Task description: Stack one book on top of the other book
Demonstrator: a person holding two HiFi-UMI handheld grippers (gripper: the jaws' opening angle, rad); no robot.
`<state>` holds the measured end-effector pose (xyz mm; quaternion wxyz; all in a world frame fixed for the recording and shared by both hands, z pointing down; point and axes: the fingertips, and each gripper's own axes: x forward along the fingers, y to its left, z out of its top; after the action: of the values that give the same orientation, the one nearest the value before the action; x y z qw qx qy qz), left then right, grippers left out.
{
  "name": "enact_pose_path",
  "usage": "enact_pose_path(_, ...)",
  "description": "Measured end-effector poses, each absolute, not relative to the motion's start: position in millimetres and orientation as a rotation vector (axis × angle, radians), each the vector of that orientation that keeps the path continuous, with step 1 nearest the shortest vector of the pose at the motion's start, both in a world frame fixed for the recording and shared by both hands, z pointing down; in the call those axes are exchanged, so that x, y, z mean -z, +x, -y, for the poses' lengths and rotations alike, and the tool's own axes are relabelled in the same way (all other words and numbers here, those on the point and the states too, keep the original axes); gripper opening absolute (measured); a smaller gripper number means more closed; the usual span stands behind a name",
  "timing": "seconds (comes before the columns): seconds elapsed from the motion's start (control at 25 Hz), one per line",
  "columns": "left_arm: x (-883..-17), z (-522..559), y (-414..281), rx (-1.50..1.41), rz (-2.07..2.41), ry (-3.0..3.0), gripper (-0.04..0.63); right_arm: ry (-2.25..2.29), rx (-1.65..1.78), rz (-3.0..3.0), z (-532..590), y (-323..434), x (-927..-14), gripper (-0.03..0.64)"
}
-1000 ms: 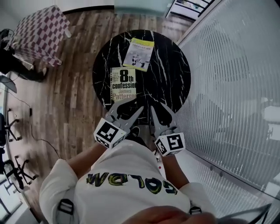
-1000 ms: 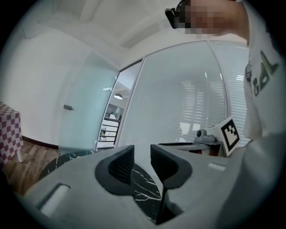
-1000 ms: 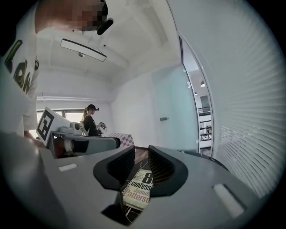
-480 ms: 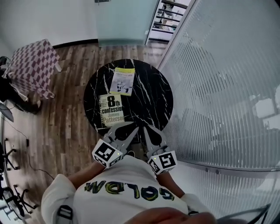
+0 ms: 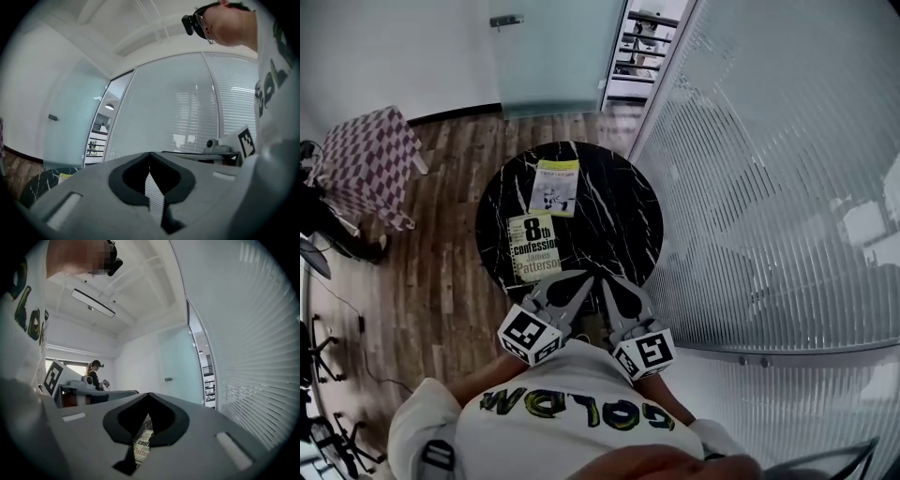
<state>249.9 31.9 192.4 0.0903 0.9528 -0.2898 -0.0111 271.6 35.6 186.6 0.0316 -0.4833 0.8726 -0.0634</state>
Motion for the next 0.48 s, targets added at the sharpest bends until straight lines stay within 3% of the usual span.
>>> enact_pose_path(0.48, -199.9, -28.6, 254.4, 0.015, 0.863, 2.808, 0.002, -1.498, 0.226, -2.674, -30.0, 282.0, -191.4, 0.002)
